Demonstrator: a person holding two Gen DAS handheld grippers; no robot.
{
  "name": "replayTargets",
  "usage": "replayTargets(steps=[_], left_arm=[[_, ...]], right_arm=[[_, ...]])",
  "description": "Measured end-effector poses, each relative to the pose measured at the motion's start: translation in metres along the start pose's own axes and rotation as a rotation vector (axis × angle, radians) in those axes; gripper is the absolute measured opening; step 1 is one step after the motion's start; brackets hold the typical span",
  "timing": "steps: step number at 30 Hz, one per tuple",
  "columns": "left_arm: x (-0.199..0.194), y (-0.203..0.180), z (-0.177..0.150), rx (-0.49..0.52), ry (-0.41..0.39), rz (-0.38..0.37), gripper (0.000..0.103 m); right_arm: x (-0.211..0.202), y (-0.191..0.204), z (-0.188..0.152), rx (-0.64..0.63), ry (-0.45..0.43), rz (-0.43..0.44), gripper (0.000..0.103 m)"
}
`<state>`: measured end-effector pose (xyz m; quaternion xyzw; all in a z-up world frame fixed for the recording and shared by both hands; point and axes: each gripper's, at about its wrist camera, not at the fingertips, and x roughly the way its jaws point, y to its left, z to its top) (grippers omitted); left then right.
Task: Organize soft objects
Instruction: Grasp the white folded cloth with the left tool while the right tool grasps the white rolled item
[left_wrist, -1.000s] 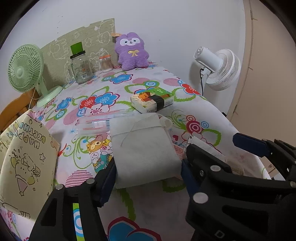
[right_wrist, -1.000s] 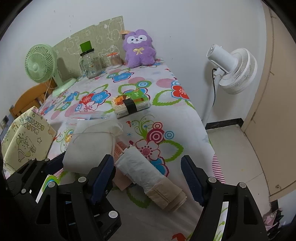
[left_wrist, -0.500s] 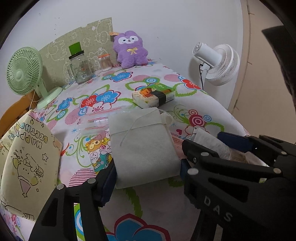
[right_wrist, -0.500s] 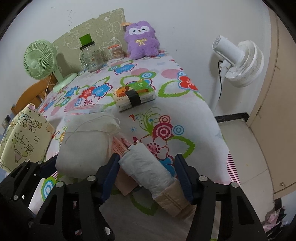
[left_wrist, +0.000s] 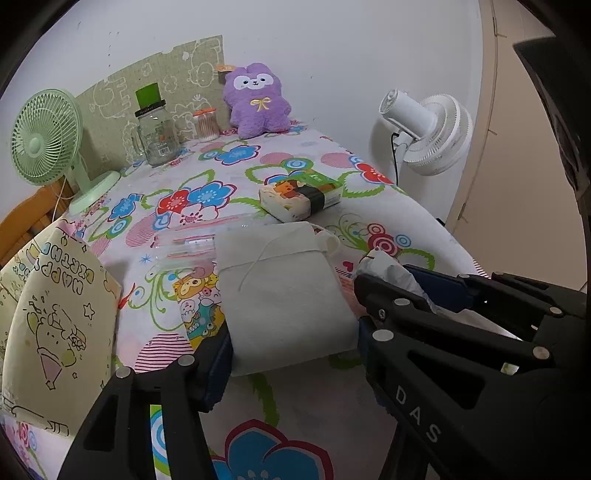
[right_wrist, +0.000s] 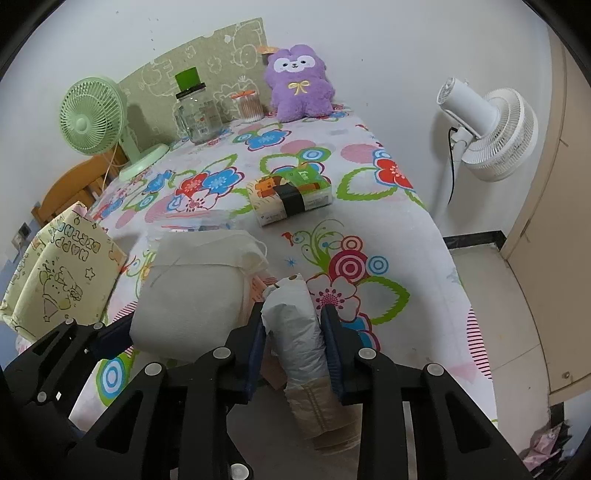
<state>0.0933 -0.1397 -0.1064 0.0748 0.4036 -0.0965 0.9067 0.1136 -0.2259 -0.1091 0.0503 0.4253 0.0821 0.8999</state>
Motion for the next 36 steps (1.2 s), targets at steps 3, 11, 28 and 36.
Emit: replayTargets(steps=[3, 11, 28, 36], left_arm=[[-0.004, 0.0, 0.001, -0.004, -0.006, -0.006, 0.064], [-0.018, 0.001, 0.005, -0.012, -0.041, -0.01, 0.064], [-0.058, 0.01, 0.018, -0.036, -0.105, -0.014, 0.064], [-0.076, 0.016, 0.024, -0.029, -0.12, -0.016, 0.064]], right_arm=[[-0.004, 0.001, 0.001, -0.002, -0.007, -0.007, 0.032], [-0.02, 0.006, 0.005, -0.004, -0.041, -0.017, 0.032], [-0.062, 0.025, 0.02, -0.029, -0.111, -0.036, 0.032], [-0.08, 0.035, 0.025, -0.027, -0.135, -0.021, 0.032]])
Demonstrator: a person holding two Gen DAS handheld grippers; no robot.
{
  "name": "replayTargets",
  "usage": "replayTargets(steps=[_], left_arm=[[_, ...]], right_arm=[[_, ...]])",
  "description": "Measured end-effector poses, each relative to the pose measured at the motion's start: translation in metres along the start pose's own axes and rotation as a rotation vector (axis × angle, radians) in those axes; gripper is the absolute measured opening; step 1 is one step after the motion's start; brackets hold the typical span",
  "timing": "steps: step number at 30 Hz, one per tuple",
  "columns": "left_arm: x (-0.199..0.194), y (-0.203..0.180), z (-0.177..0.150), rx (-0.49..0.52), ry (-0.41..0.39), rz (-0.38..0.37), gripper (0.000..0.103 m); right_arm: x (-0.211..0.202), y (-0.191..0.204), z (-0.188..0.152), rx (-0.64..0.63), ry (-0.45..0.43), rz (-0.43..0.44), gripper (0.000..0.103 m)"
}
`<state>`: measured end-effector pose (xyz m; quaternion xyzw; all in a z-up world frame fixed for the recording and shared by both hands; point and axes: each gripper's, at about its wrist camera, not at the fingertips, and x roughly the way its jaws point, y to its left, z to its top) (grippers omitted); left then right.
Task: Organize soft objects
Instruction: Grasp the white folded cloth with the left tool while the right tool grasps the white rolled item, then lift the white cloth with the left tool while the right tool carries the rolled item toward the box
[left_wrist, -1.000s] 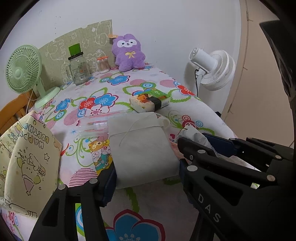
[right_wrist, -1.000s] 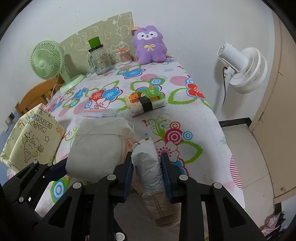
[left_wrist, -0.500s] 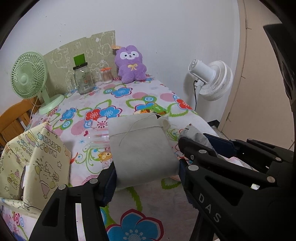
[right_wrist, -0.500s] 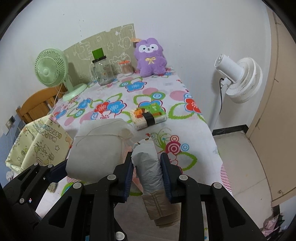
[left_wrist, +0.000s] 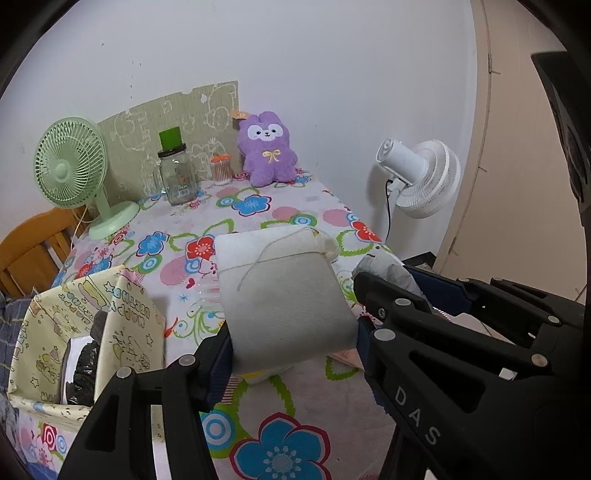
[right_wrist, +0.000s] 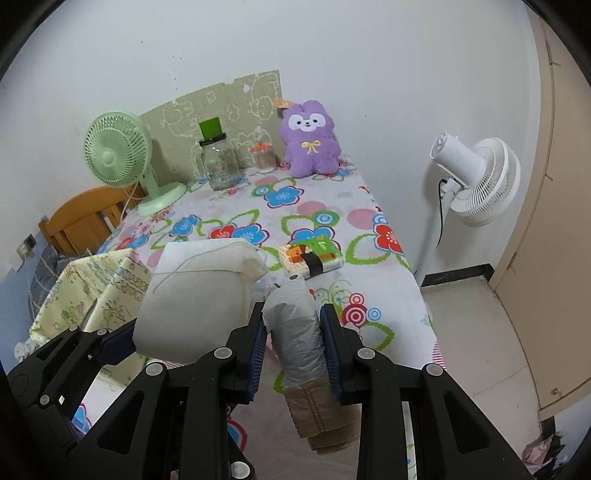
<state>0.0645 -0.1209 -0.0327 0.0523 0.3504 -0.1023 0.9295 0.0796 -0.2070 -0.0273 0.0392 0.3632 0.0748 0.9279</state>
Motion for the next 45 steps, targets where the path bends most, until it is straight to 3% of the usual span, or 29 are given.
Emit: replayTargets(steps=[23, 45], left_arm=[[-0.037, 0.025, 0.017, 0.008, -0.052, 0.01, 0.064], [-0.058, 0.075, 0.019, -0.008, -0.091, 0.049, 0.064]], right_arm=[[-0.03, 0.034, 0.025, -0.015, -0.054, 0.013, 0.032], [-0.035, 0.09, 0.036, -0.075, -0.076, 0.038, 0.032]])
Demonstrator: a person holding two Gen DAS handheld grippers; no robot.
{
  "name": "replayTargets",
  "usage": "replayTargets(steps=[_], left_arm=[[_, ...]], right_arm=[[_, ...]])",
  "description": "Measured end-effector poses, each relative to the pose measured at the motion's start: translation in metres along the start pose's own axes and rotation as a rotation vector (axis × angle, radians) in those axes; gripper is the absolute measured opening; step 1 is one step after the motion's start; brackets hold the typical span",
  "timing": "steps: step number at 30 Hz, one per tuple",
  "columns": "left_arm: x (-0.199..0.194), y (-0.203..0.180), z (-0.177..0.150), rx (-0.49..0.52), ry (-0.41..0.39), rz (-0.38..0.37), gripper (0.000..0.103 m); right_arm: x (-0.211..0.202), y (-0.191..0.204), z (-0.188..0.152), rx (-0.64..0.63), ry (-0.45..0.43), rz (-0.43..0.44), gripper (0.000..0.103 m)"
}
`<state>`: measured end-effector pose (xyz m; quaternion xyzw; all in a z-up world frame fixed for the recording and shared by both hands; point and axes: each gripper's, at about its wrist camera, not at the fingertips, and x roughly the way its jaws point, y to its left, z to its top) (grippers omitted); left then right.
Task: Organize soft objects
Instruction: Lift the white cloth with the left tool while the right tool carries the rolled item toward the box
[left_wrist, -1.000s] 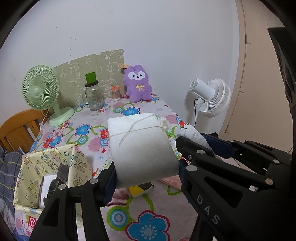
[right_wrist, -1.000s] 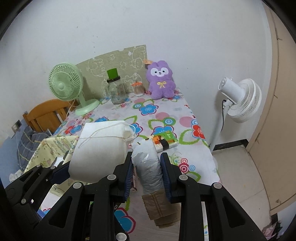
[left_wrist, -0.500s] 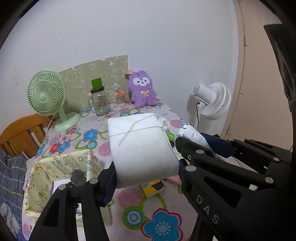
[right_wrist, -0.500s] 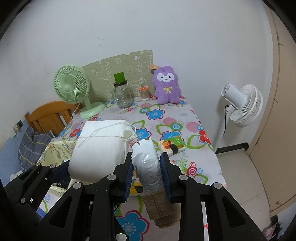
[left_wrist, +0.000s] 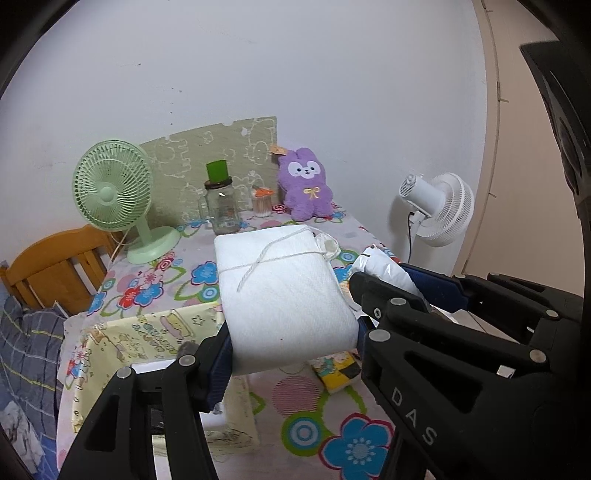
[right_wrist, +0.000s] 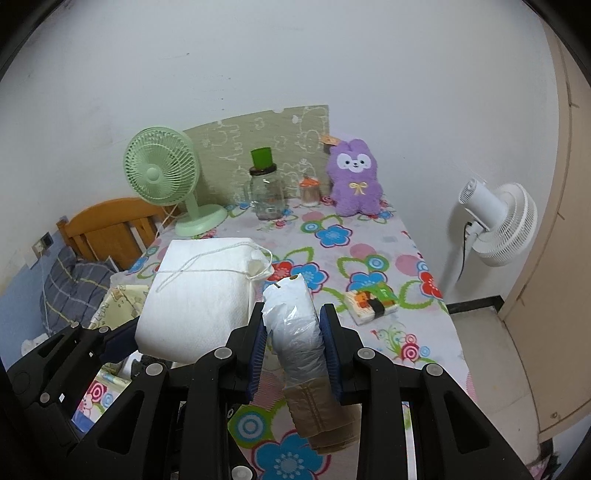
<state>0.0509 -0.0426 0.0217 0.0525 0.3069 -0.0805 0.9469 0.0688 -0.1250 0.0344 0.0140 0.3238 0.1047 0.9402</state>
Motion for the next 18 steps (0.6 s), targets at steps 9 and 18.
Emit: replayTargets(steps=[9, 18], left_arm=[[-0.002, 0.029, 0.0, -0.018, -0.007, 0.034, 0.064], [-0.002, 0.056, -0.001, -0.022, -0.007, 0.06, 0.064]], right_arm=[[0.012, 0.027, 0.008, -0.031, 0.001, 0.03, 0.032], [0.026, 0.055, 0.014, -0.069, 0.002, 0.07, 0.032]])
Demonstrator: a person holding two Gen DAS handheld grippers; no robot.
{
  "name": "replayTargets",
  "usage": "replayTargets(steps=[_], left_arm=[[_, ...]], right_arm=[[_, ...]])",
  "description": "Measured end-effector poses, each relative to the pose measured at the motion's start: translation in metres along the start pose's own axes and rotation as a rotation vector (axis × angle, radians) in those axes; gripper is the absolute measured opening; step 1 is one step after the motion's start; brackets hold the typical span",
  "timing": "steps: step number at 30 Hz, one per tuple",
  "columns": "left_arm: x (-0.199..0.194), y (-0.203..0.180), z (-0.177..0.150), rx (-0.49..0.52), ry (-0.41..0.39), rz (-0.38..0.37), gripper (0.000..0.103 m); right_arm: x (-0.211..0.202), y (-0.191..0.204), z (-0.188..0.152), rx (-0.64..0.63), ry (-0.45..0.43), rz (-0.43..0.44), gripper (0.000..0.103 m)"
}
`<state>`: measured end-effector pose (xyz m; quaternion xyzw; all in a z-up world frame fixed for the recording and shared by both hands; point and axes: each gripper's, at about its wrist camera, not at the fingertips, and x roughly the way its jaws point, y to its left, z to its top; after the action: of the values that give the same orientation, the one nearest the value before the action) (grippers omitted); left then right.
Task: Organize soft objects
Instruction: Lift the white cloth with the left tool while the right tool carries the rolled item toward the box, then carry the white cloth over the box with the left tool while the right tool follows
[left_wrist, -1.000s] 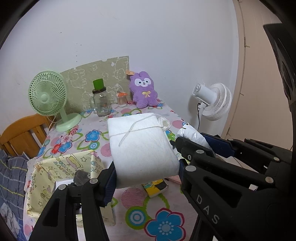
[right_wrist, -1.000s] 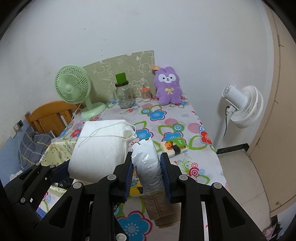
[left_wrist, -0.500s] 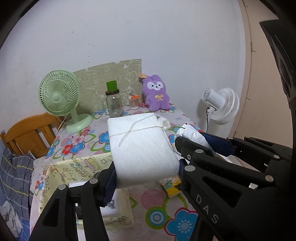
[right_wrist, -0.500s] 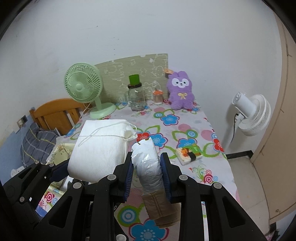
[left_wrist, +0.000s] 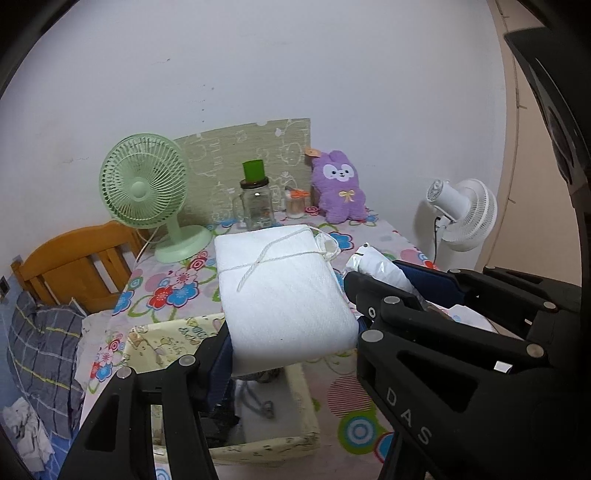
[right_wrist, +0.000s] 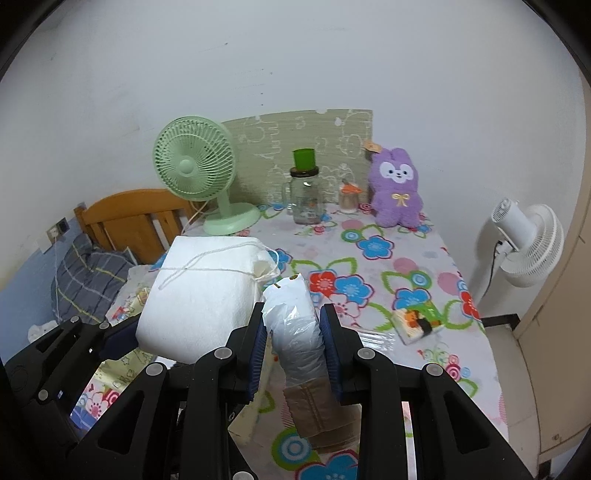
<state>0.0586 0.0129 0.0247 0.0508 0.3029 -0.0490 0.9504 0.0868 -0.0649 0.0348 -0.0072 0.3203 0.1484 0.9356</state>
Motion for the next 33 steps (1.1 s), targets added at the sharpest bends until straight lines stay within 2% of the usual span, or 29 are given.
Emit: replayTargets(steps=[21, 33], left_arm=[[0.013, 0.067, -0.018, -0.067, 0.038, 0.084, 0.064], [0.031, 0.097, -0.039, -0.109, 0.105, 0.116, 0.064]], right_arm=[[0.046, 0.063, 0.005, -0.069, 0.046, 0.091, 0.032], [0.08, 0.092, -0.004, -0.103, 0.112, 0.129, 0.032]])
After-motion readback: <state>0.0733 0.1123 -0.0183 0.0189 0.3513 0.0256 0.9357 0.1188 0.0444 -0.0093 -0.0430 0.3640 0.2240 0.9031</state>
